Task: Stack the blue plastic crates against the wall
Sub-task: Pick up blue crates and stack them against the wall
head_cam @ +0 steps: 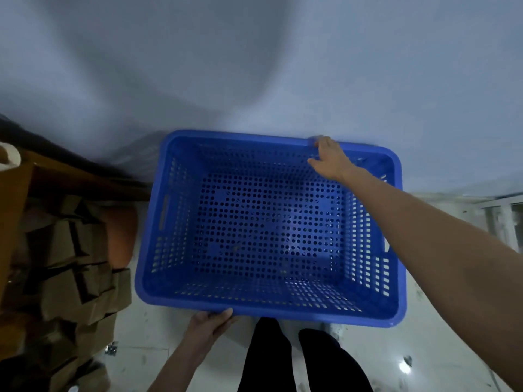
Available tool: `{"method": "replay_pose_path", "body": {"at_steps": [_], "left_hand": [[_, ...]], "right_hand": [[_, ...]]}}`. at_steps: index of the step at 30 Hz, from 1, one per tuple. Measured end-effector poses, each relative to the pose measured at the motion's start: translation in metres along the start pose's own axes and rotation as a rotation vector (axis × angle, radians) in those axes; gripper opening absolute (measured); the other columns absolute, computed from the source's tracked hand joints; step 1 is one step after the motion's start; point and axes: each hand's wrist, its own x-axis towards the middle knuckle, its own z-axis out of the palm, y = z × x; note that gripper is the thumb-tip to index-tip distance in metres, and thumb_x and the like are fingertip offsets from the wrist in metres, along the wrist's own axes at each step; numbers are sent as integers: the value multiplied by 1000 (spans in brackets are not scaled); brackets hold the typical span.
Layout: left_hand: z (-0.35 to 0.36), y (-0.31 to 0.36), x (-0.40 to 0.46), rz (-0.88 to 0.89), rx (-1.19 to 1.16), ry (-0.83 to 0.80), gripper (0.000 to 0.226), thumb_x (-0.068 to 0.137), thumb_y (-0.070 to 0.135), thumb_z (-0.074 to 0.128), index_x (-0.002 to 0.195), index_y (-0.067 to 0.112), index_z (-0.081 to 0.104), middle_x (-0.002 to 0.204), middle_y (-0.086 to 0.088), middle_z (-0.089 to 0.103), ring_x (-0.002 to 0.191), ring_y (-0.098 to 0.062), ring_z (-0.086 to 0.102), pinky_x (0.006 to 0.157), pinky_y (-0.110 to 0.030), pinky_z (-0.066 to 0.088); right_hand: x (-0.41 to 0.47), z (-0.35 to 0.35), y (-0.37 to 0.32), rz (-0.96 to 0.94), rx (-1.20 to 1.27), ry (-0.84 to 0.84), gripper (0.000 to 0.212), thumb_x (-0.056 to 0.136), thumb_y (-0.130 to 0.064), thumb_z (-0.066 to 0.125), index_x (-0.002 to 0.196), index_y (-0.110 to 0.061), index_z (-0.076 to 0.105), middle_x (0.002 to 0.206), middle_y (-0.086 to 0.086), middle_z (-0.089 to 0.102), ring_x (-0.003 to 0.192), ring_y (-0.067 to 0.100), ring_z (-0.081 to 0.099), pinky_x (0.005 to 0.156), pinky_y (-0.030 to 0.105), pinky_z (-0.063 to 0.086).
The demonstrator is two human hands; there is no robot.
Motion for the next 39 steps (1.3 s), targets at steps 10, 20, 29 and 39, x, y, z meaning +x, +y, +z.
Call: {"method": "replay_pose_path", "body": {"at_steps": [10,20,29,39], "left_hand": [[-11,73,-43,-152,706,193,17,92,10,55,82,-3,59,58,-18,62,54,-29,64,50,-30,50],[-89,166,26,388,1200,597,55,89,39,56,128,2,43,123,-18,57,104,-39,59,83,-46,51],[-71,144,14,556,1357,736,19,98,22,43,93,7,33,75,-24,55,60,-34,53,52,-39,40],[-67,137,17,618,1314,728,15,99,23,39,93,12,29,85,-18,49,70,-34,52,51,-35,35]], "right_hand": [[-158,49,92,373,111,346,52,84,-11,60,132,2,42,135,21,44,119,40,47,94,51,43],[-230,111,131,724,531,144,18,97,-17,39,111,-12,30,92,22,56,71,35,53,64,39,42],[-223,135,149,610,184,338,21,99,-30,40,97,-10,32,61,11,51,52,33,49,52,37,39],[-214,142,153,573,113,415,27,97,-31,42,98,-5,36,68,23,60,58,43,59,54,41,45]]}}
